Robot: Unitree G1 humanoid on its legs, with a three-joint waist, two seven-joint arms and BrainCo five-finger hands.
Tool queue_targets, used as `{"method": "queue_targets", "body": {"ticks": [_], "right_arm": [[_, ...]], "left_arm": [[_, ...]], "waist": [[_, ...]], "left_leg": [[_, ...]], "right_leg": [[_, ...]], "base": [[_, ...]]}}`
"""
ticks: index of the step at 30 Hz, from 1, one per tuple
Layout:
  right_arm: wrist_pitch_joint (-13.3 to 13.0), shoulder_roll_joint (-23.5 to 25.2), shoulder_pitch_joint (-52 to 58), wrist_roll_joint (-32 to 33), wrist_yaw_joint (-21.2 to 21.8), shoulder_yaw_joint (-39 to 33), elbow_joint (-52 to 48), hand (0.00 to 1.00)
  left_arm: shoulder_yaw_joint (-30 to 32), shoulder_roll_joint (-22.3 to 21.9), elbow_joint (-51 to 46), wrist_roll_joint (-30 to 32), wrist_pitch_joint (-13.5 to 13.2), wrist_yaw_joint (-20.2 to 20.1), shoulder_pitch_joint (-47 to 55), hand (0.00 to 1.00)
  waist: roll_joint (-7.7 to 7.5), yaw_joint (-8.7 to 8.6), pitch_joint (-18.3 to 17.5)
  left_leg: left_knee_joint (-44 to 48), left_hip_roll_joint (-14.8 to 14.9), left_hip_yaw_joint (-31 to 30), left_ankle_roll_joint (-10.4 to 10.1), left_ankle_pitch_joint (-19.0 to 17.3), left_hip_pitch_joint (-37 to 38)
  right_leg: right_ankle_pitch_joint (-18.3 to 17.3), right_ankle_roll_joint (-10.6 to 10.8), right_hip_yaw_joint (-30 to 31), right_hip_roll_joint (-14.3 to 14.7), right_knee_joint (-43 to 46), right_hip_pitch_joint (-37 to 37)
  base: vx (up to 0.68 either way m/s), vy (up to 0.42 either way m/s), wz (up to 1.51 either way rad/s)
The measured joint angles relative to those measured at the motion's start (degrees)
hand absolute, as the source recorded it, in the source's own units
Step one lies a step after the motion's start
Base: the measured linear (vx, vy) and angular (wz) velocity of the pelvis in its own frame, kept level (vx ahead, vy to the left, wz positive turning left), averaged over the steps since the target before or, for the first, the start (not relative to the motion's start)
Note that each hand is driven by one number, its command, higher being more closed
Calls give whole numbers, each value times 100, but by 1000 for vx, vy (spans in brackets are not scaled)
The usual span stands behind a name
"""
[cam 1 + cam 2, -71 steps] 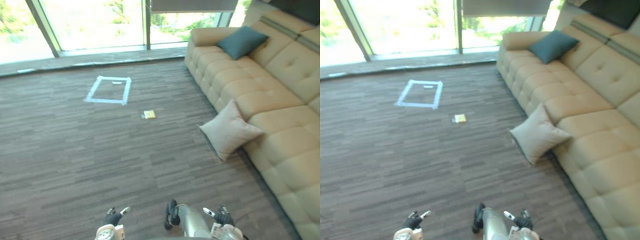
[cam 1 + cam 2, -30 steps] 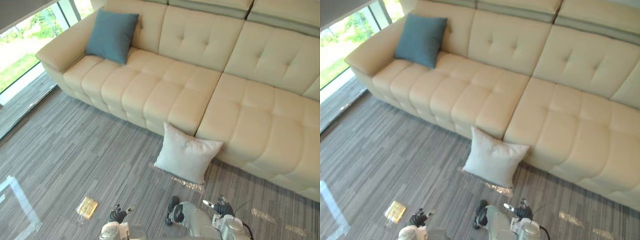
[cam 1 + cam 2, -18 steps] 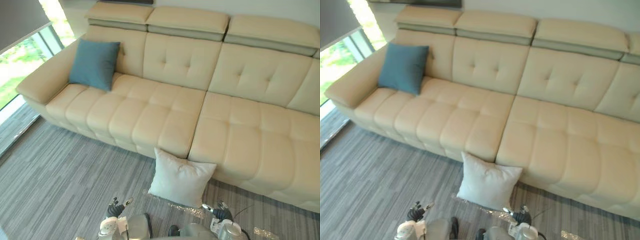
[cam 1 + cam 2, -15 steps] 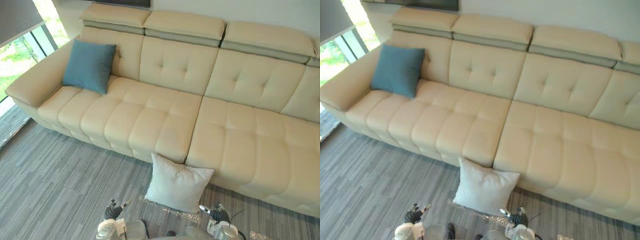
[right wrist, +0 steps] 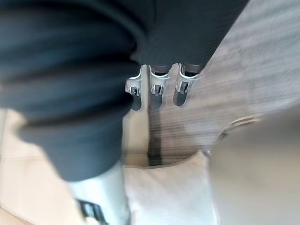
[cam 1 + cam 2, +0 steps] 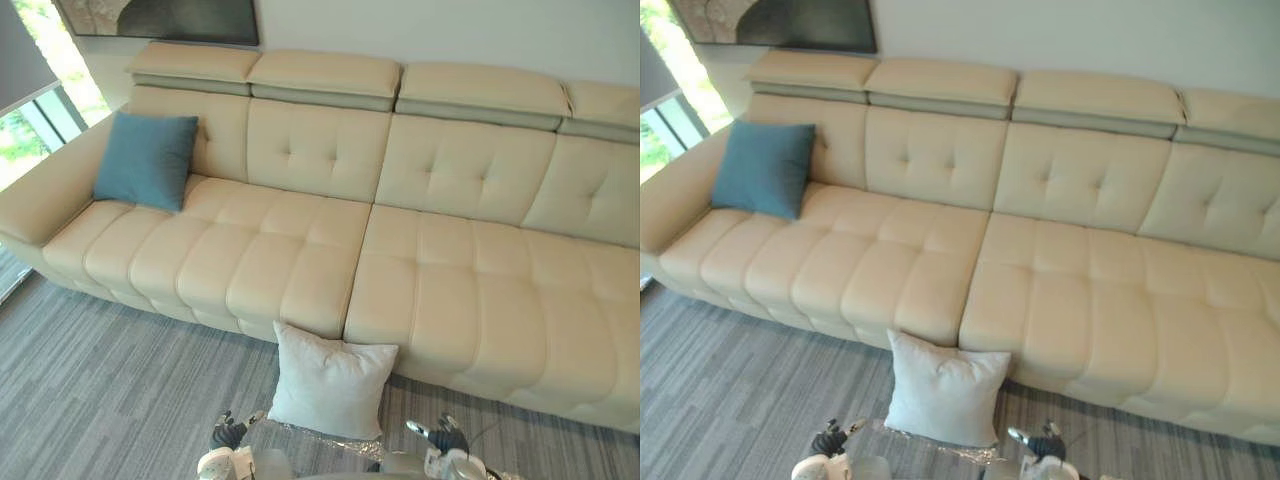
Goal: Pick up cushions and gather them together orderly.
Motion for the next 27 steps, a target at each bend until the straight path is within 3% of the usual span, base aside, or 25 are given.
{"method": "queue_targets", "body": {"ticks": [4,7,12,16,19,24,27], "right_arm": [[-11,-16,-10,12,-3,96,1,0],[-13,-25,-79,17,-17,94,-9,0],[-11,-52,-495,159,-68,87,-276,0],[-43,-168,-923,481,-273,88,-901,0],[-114,-378,-1408,731,-496,82,-1165,0],[-183,-551,-2256,1201,-834,21,-1774,0],[-230,-656,-3119,1433,-1043,-108,-2212,0]], "left_arm": [[-202,106,10,3,-2,6,-66,0],[-428,196,97,17,18,39,-241,0],[-704,282,-250,-82,16,172,-761,0],[-968,407,-727,-303,6,405,-1287,0],[-972,600,-994,-507,-65,614,-1850,0],[-819,819,-1260,-733,-191,962,-2800,0],[-567,880,-1592,-837,-201,1113,-3471,0]], "waist": [[-37,-17,4],[-46,-52,104],[-72,-61,784],[-153,-81,1205],[-211,-122,1521],[-185,-182,1983],[-182,-217,2172]], "left_leg": [[43,-11,-20,-69,52,-185],[278,-129,-148,-53,65,-479],[1310,-214,-325,50,-134,-1452],[2485,-150,-322,150,-521,-2599],[3095,-105,-291,233,-607,-3380],[4196,65,-277,358,-780,-4900],[4745,182,-258,400,-774,-6177]], "right_leg": [[69,6,-17,-2,-29,-96],[38,46,-139,-166,199,-314],[-218,91,-186,-487,1162,-1098],[-508,121,45,-623,2213,-2248],[-515,110,217,-694,2759,-3068],[-498,53,503,-683,3657,-4649],[-346,-45,591,-676,4068,-5945]], "base": [[-6,-2,3],[-30,32,25],[-137,35,22],[-244,59,-13],[-205,45,-15],[-177,50,-23],[-134,26,-23]]}}
